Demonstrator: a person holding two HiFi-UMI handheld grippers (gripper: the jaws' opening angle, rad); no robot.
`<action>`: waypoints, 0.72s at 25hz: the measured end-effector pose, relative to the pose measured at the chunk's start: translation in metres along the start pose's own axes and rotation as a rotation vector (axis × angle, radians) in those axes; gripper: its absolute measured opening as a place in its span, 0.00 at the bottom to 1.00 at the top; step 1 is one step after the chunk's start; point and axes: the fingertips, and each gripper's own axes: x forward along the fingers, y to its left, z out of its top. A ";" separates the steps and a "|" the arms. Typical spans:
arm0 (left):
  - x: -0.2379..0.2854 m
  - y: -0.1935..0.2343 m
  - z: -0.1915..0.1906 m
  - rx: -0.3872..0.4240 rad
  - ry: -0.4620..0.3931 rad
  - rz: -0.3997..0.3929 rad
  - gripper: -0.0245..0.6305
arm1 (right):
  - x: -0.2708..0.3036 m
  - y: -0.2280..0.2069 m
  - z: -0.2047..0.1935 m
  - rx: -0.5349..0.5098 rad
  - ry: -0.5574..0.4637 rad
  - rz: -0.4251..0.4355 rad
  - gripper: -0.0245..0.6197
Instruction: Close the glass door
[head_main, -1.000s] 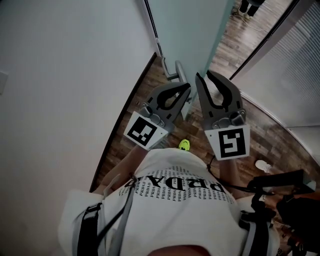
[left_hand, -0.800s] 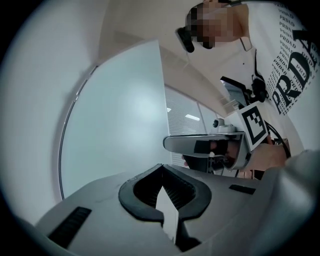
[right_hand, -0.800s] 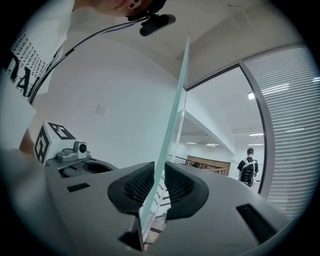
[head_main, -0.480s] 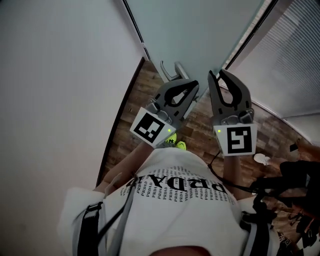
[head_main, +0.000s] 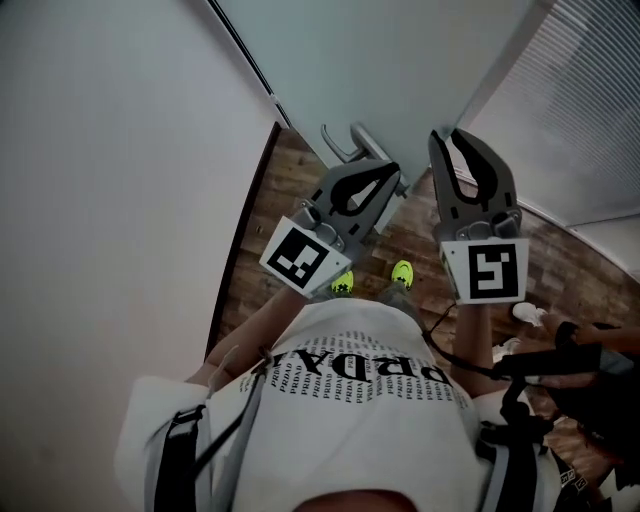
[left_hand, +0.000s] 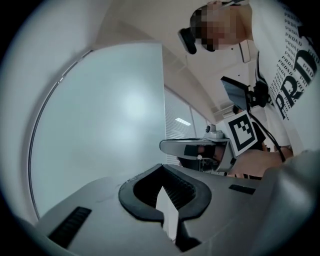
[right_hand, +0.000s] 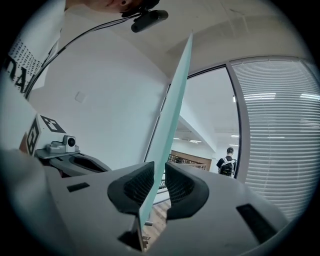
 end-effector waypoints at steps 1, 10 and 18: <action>-0.001 0.002 0.002 0.003 -0.007 0.008 0.02 | 0.002 0.001 0.004 -0.008 -0.014 0.012 0.13; -0.014 0.013 -0.015 0.050 -0.051 0.178 0.02 | 0.007 0.022 0.004 -0.059 -0.043 0.180 0.13; -0.007 0.014 -0.008 0.043 -0.078 0.183 0.02 | 0.004 0.013 0.009 -0.070 -0.059 0.146 0.13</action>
